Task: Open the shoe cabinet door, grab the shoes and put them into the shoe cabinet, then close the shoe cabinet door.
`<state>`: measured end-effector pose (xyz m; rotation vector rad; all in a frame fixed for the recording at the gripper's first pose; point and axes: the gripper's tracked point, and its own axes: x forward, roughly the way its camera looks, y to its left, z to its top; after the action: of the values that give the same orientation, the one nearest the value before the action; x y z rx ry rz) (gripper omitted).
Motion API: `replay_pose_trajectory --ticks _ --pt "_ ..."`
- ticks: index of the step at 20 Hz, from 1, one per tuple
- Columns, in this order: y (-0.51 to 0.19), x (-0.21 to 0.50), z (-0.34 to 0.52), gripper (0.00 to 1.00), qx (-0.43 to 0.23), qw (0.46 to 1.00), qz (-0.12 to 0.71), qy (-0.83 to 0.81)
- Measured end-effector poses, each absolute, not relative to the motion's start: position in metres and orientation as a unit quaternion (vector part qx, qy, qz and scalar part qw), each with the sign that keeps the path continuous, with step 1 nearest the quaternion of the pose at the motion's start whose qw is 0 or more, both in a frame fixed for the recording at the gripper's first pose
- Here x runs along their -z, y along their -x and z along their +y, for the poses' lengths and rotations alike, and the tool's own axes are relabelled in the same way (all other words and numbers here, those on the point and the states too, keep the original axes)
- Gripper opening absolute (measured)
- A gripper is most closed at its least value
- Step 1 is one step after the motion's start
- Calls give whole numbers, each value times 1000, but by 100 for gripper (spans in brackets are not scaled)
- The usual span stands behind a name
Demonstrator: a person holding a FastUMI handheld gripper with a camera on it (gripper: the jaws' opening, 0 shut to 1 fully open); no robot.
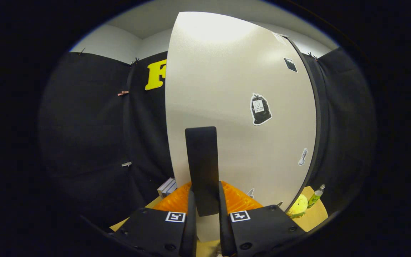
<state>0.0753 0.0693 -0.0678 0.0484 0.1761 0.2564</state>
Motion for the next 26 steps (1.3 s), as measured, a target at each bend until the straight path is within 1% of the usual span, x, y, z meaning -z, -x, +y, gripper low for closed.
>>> replay_pose_trajectory --ticks 4,11,16,26 --pt "-53 64 52 30 -151 984 91 -26" --pt "-17 60 15 30 -167 981 98 -28" --pt "-1 58 -14 30 -163 980 104 -38" --pt "39 51 -71 29 -125 984 116 -44"
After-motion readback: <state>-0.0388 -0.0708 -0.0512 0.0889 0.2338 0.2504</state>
